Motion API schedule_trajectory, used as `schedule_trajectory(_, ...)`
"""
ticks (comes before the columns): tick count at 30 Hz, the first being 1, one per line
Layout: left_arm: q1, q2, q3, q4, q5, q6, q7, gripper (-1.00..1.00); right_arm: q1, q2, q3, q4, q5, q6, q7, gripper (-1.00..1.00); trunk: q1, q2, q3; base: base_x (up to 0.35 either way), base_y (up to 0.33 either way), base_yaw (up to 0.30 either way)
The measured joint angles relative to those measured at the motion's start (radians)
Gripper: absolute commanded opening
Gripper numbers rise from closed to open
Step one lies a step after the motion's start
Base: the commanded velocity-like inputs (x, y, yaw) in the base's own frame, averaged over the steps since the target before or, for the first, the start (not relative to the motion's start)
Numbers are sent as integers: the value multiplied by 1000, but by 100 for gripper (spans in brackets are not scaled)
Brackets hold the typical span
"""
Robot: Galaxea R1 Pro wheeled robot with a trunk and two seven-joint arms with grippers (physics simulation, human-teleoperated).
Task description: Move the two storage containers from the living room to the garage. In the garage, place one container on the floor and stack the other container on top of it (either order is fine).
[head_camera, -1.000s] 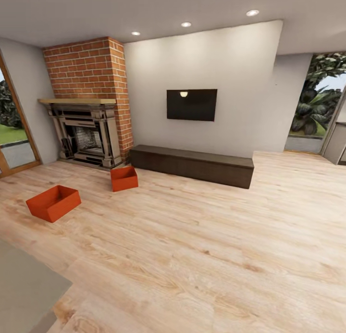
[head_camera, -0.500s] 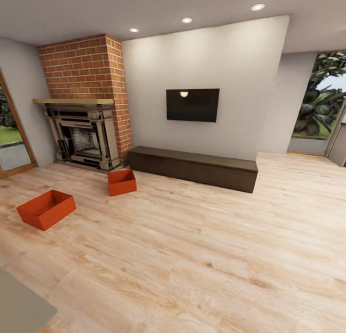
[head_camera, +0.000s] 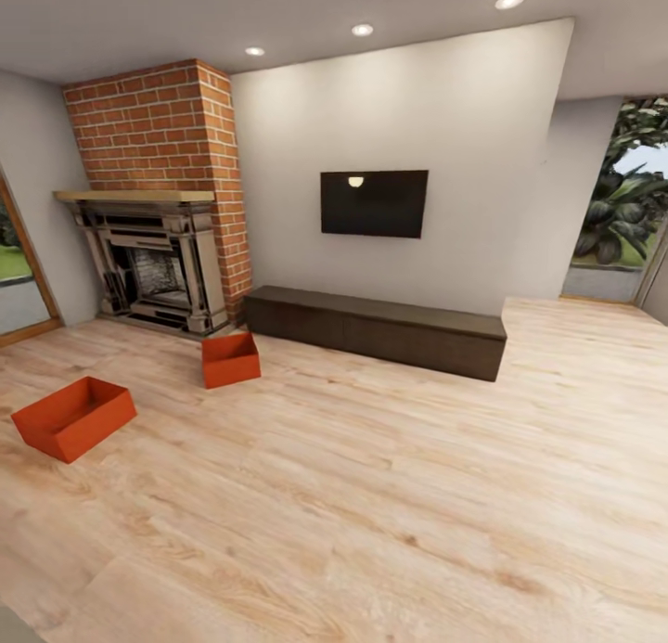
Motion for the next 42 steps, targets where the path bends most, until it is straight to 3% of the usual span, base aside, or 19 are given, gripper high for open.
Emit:
schedule_trajectory(23,1,1,-1,2,-2,13,0,100,0,0,-6,-1,-4,-8,-1,100,0,0,0,324,0,2)
schedule_trajectory(42,0,-1,0,1,0,6,0,100,0,0,-8,-1,-7,-8,-1,100,0,0,0,324,0,252)
